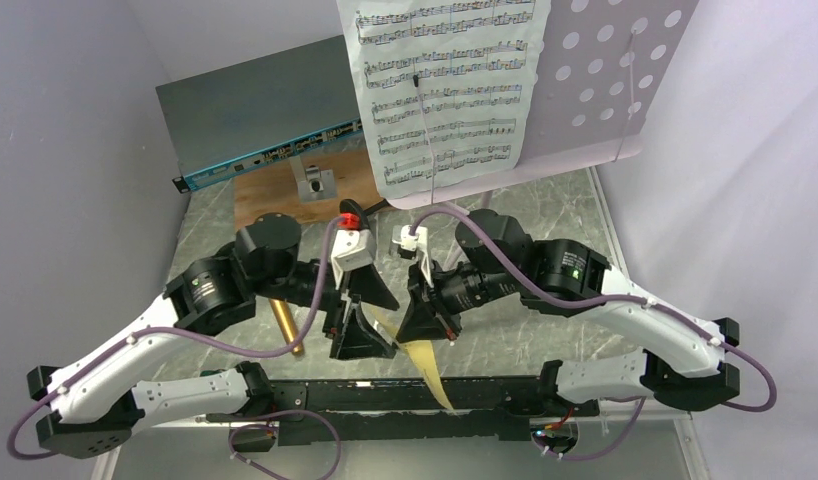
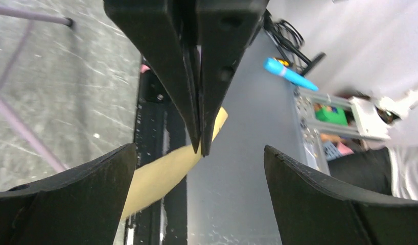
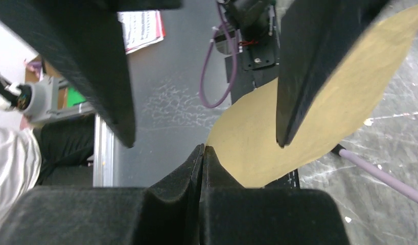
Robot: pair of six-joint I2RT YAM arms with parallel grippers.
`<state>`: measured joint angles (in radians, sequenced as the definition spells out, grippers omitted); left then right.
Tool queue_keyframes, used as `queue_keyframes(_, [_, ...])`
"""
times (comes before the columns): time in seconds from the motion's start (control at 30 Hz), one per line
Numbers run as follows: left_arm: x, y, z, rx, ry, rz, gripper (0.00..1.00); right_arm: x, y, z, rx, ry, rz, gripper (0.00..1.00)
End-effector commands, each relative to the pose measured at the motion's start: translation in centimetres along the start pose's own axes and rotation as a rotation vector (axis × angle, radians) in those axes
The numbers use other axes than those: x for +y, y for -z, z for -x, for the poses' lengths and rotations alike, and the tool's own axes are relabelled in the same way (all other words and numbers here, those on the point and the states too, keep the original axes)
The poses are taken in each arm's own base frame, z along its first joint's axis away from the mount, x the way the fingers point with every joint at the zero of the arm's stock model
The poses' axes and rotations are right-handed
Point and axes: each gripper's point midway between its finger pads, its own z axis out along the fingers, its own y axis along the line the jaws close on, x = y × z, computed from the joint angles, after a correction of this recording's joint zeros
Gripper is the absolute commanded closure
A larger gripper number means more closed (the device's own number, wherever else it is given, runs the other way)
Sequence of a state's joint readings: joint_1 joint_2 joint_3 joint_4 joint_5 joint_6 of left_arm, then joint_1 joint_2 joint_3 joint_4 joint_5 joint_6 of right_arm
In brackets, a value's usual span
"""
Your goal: Set up the instrument practice props
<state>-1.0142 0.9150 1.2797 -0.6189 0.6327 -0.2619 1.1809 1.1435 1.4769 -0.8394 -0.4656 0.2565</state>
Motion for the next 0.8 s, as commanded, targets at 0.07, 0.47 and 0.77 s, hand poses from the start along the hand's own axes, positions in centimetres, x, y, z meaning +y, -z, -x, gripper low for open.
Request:
queue_keyframes(0.07, [-4.3, 0.5, -1.6, 0.095, -0.018, -0.281, 0.01, 4.2, 2.7, 1.3, 0.029, 0.113, 0.159, 1.0])
queue_keyframes(0.47, [-2.1, 0.6, -3.9, 0.195, 0.02, -0.156, 0.67, 4.5, 3.5, 3.1, -0.065, 0.118, 0.136, 1.0])
queue_keyframes(0.77, [-0.2, 4.2, 1.0, -0.035, -0.067, 0.152, 1.0, -4.8, 6.2, 6.6, -0.463, -0.073, -0.41, 0.04])
